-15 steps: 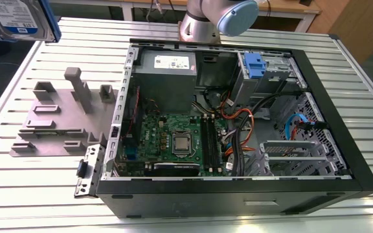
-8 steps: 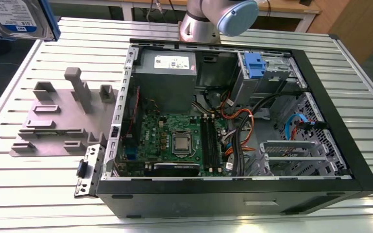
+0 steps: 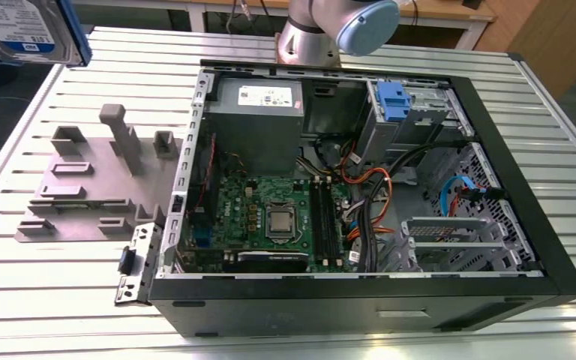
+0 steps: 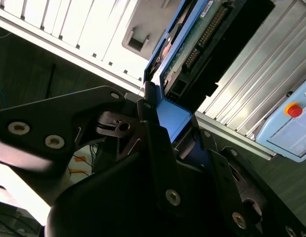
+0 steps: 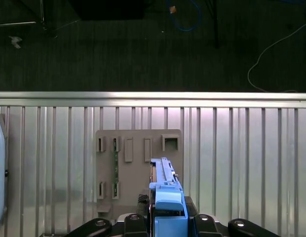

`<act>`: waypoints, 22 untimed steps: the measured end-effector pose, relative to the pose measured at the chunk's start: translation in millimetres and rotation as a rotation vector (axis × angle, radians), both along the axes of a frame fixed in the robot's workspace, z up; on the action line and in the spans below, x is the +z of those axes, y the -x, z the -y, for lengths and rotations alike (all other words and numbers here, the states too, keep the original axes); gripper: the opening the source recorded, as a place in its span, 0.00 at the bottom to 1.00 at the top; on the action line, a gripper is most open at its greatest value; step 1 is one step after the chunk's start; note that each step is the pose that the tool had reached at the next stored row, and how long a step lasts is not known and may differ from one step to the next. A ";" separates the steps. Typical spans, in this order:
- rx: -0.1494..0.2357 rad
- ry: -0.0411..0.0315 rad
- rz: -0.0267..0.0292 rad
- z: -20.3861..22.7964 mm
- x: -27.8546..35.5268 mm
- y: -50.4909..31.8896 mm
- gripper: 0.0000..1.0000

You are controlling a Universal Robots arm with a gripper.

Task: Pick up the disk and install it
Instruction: 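Pick up the disk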

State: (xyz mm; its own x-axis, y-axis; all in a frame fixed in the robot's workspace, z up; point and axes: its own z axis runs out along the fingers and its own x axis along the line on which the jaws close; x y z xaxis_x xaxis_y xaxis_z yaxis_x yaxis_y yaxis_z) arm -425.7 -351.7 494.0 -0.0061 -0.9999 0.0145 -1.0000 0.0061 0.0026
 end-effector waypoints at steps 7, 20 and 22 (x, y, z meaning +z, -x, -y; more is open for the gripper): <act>0.000 0.0001 -0.0001 12.5 0.1 0.0 0.36; 0.000 0.0001 -0.0002 19.9 0.1 -13.3 0.36; 0.000 0.0001 -0.0003 20.0 0.1 -17.3 0.36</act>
State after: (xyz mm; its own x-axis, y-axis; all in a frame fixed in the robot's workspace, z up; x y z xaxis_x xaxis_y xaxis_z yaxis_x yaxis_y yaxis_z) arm -408.4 -371.6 494.1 -0.0061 -0.9999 0.0146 -1.0000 0.0061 0.0029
